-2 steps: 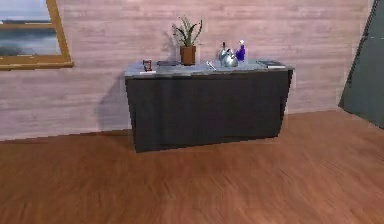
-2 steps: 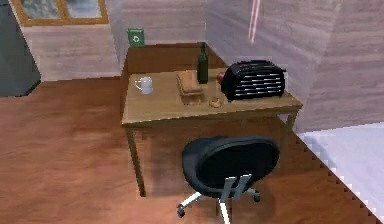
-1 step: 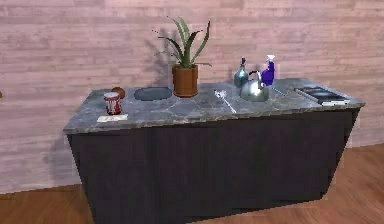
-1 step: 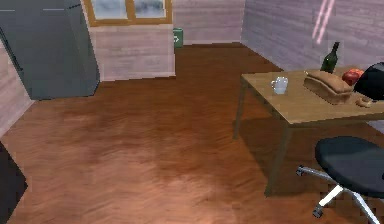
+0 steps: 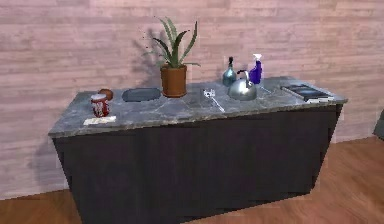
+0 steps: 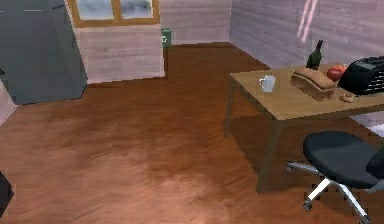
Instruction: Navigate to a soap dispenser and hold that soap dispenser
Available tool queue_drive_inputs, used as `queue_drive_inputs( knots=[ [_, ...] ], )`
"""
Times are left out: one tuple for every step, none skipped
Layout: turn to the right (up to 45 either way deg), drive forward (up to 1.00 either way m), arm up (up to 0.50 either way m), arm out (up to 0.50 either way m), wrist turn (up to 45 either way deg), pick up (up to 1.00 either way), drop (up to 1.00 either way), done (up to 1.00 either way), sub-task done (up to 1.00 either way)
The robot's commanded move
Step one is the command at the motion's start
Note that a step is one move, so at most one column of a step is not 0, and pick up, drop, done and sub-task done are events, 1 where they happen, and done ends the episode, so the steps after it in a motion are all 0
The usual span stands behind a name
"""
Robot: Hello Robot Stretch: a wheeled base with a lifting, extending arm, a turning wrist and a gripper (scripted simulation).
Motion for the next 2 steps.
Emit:
queue_drive_inputs(
  knots=[
    [0.0,0.55,0.00,0.00,0.0,0.00,0.00,0.00,0.00],
    [-45.0,0.00,0.00,0.00,0.0,0.00,0.00,0.00,0.00]
  ],
)
